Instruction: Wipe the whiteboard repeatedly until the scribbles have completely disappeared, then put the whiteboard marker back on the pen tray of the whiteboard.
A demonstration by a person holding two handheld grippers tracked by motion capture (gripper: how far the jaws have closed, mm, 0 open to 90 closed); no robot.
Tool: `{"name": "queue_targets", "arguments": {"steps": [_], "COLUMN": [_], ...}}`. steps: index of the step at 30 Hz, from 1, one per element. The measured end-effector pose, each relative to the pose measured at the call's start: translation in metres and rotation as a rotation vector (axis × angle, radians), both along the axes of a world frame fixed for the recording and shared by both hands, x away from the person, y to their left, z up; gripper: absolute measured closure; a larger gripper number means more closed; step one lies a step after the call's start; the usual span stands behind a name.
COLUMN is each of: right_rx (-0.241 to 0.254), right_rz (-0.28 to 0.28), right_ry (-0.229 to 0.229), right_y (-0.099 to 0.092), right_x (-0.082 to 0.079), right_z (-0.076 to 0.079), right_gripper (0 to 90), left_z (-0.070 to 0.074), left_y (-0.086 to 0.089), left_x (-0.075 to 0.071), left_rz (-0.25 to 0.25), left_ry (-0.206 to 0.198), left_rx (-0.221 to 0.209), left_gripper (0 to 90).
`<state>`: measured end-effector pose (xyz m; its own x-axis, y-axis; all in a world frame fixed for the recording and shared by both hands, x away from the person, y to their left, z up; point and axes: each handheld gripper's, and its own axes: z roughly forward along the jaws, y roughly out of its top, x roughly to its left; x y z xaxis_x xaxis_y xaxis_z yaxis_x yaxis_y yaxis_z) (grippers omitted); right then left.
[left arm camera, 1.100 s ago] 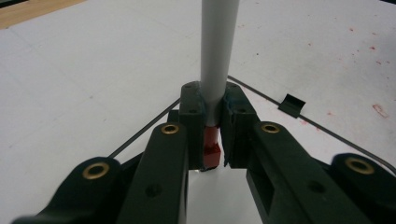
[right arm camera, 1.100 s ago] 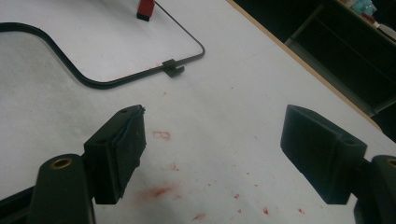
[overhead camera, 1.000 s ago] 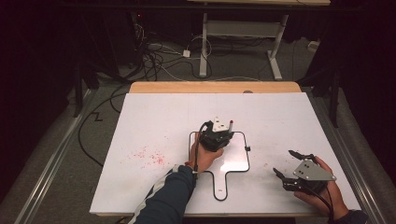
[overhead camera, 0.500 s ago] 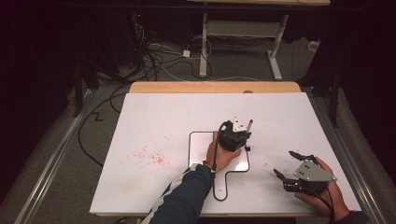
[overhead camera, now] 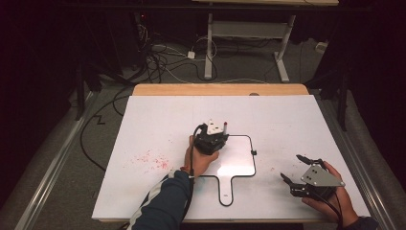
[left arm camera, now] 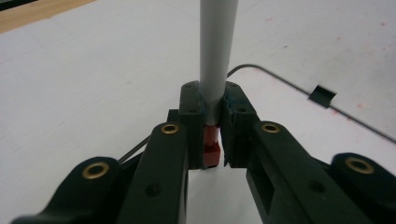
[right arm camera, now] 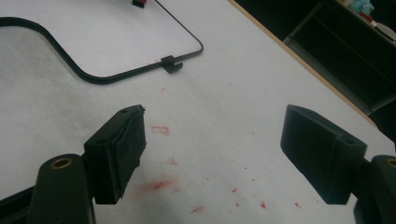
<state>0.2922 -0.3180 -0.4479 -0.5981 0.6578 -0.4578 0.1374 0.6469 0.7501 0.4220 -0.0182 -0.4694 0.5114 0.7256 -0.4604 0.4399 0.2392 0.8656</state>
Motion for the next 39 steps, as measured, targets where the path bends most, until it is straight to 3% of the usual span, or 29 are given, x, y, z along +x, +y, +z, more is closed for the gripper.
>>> {"name": "queue_targets", "arguments": {"steps": [5, 7, 10, 12, 15, 20, 23, 28, 30, 39], "right_rx": [0.007, 0.016, 0.047, 0.062, 0.118, 0.218, 0.249, 0.268, 0.312, 0.37], "right_rz": [-0.003, -0.008, -0.015, -0.016, -0.021, 0.042, 0.068, 0.082, 0.116, 0.24], "right_ry": [0.005, 0.007, 0.019, 0.019, 0.023, 0.062, 0.096, 0.1, 0.111, 0.142], "right_y": [0.002, 0.001, 0.001, 0.002, 0.002, 0.003, 0.008, 0.023, 0.03, 0.075], "right_x": [0.001, 0.003, 0.005, 0.007, 0.009, 0.009, 0.01, 0.011, 0.012, 0.018], "right_z": [0.0, 0.001, 0.002, 0.004, 0.007, 0.015, 0.019, 0.032, 0.04, 0.059], "right_gripper": [22.6, 22.7, 23.0, 23.8, 25.8, 26.0, 29.3, 34.6, 37.3, 47.6], "left_z": [0.0, 0.0, 0.007, 0.011, 0.015, 0.024, 0.03, 0.034, 0.035, 0.032], "left_y": [0.02, 0.029, 0.027, 0.028, 0.024, 0.014, 0.006, -0.008, -0.013, -0.039], "left_x": [-0.006, -0.011, -0.017, -0.022, -0.029, -0.044, -0.053, -0.066, -0.071, -0.094], "left_rz": [0.028, -0.01, 0.014, -0.032, -0.067, -0.119, -0.15, -0.186, -0.206, -0.324], "left_ry": [0.008, 0.0, -0.017, -0.029, -0.041, -0.062, -0.083, -0.098, -0.106, -0.097], "left_rx": [0.014, 0.047, -0.032, -0.032, -0.047, -0.051, -0.048, -0.026, -0.028, 0.004], "left_gripper": [78.9, 78.9, 78.9, 78.9, 78.9, 78.8, 78.8, 78.8, 78.8, 78.7]}}
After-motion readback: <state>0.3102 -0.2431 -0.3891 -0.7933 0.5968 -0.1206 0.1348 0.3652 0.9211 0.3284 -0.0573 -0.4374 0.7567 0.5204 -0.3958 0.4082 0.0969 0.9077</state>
